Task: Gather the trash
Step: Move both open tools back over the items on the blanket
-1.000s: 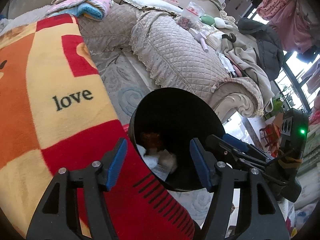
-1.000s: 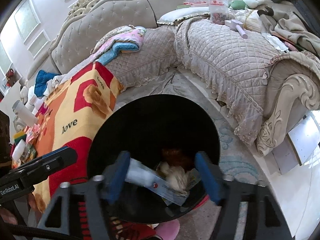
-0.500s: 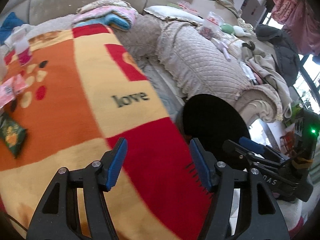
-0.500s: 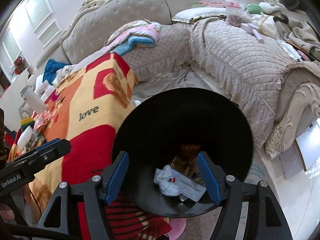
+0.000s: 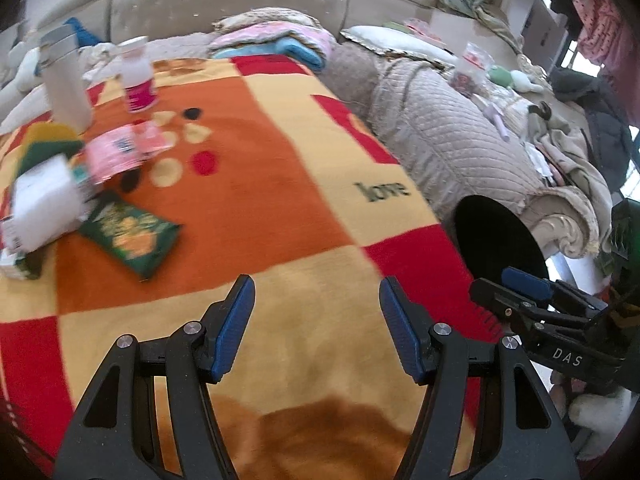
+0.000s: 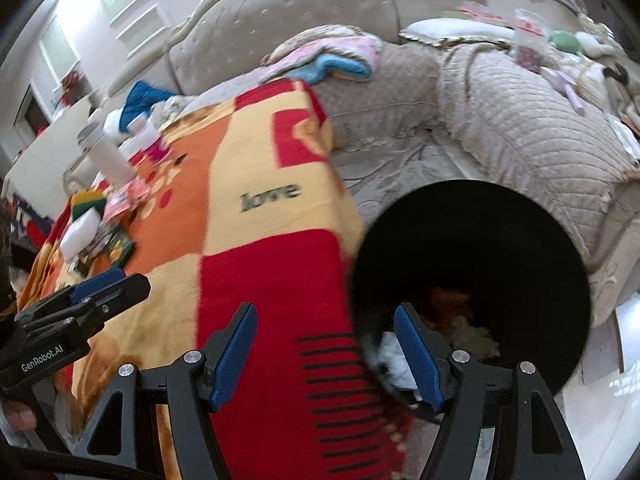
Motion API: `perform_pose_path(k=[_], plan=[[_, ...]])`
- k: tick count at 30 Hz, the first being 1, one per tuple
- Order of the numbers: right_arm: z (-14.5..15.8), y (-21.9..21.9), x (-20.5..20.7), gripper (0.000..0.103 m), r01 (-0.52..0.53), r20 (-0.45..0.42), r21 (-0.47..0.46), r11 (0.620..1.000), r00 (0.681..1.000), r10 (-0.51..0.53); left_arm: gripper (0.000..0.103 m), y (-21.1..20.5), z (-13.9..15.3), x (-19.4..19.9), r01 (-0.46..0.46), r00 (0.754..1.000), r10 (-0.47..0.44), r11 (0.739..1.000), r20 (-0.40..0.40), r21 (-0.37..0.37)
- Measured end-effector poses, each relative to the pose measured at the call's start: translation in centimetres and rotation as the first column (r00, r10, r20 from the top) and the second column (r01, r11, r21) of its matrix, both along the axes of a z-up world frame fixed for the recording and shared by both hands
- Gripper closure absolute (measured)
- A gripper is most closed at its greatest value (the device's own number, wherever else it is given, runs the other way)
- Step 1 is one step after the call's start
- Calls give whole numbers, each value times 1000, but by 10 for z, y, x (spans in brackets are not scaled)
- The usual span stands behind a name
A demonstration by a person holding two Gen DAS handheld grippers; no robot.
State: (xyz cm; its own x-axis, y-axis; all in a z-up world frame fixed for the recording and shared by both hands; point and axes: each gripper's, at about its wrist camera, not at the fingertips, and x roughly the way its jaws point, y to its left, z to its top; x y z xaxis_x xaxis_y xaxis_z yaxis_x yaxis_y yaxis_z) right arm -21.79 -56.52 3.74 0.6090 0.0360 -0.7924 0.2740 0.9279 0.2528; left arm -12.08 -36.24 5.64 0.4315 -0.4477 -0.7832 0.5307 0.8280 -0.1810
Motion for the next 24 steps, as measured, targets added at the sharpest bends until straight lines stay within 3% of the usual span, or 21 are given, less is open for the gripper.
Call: perform_pose_path(k=[13, 24], plan=[[2, 94, 54, 33, -216, -14, 2, 976, 976, 216, 39, 115, 1, 26, -202, 979, 202, 979, -2, 9], [22, 176, 117, 33, -382, 28, 8, 924, 924, 382, 39, 221, -10, 49, -382, 923, 383, 923, -25, 42]])
